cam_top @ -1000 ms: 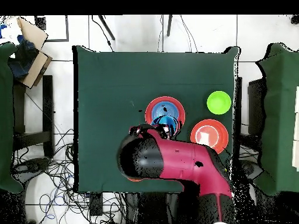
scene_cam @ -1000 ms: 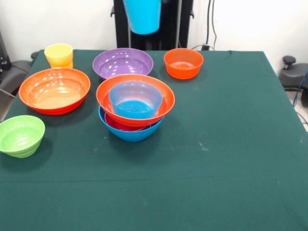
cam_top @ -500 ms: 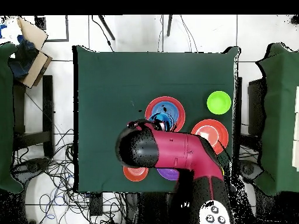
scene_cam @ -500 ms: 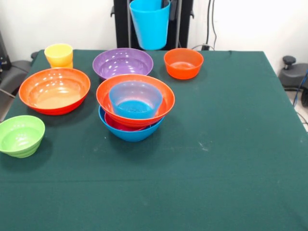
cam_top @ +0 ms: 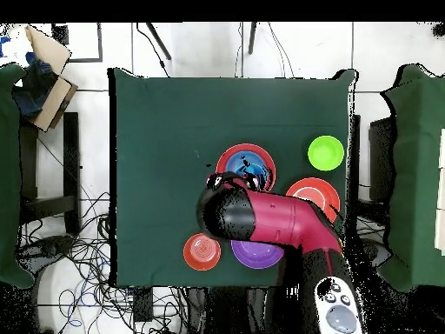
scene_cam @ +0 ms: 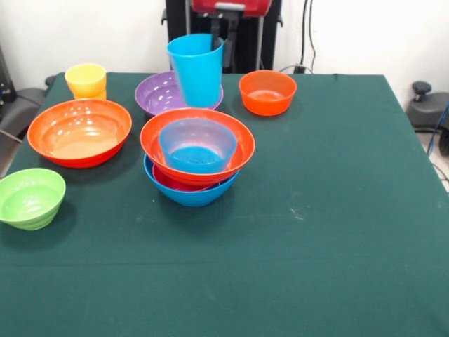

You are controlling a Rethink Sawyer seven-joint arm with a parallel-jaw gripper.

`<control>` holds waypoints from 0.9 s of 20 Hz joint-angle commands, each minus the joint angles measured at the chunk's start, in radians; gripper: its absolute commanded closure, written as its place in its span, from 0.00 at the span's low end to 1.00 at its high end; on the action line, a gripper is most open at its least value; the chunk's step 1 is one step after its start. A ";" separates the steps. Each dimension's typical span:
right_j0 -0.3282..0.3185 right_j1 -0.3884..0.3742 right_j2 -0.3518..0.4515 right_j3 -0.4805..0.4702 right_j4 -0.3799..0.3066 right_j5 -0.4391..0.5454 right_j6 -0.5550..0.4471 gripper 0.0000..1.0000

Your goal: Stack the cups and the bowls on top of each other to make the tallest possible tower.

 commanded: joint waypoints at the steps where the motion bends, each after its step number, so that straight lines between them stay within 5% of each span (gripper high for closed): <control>1: -0.033 0.068 0.039 0.047 -0.069 -0.127 0.087 1.00; 18: -0.032 0.118 -0.010 0.064 -0.109 -0.241 0.084 1.00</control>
